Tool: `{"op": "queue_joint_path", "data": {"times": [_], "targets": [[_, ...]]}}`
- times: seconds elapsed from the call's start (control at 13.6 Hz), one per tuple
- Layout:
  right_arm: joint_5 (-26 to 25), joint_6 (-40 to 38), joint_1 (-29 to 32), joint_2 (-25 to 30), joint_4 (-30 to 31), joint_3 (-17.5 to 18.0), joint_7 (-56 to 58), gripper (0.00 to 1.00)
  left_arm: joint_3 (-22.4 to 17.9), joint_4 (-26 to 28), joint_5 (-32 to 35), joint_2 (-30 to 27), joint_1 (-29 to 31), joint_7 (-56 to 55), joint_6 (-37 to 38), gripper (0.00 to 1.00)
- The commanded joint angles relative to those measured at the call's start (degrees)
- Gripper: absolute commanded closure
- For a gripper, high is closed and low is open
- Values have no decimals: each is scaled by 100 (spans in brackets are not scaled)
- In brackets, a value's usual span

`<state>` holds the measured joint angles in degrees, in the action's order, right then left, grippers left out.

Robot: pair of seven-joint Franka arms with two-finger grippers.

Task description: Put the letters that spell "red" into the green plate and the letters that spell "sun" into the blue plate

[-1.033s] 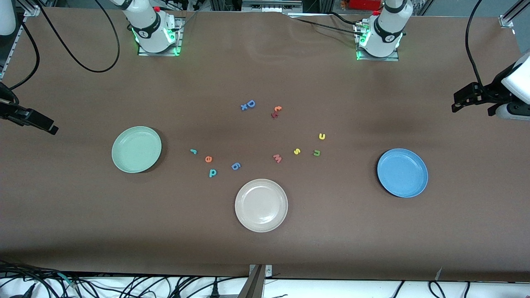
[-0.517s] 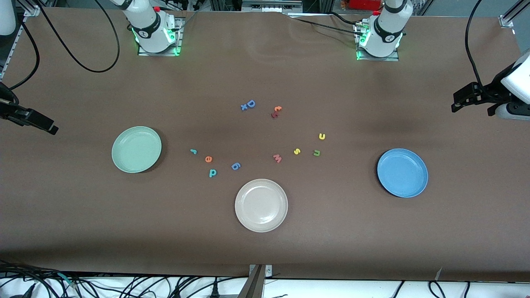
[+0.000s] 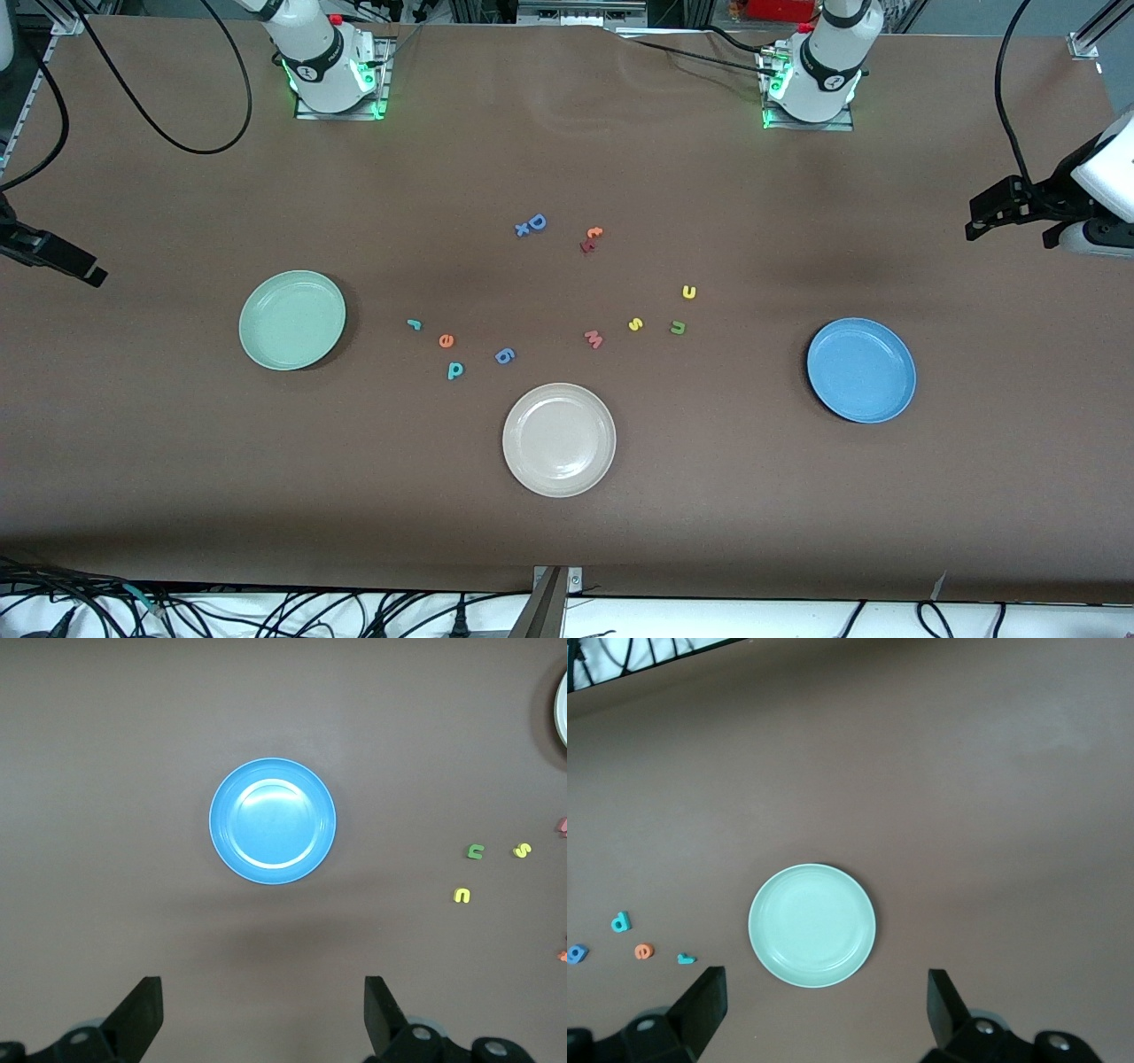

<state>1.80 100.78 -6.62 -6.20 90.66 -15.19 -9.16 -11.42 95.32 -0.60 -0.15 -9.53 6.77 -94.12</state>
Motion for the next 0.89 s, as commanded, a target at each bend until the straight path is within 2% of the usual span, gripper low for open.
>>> {"op": "queue_joint_path", "data": {"times": [0.0, 0.81], "targets": [[119, -6, 3, 92, 13, -71, -33, 0, -1, -207, -107, 103, 22, 96, 157, 0], [93, -313, -23, 75, 31, -98, -59, 1, -1, -207, -125, 103, 31, 96, 192, 0]]}}
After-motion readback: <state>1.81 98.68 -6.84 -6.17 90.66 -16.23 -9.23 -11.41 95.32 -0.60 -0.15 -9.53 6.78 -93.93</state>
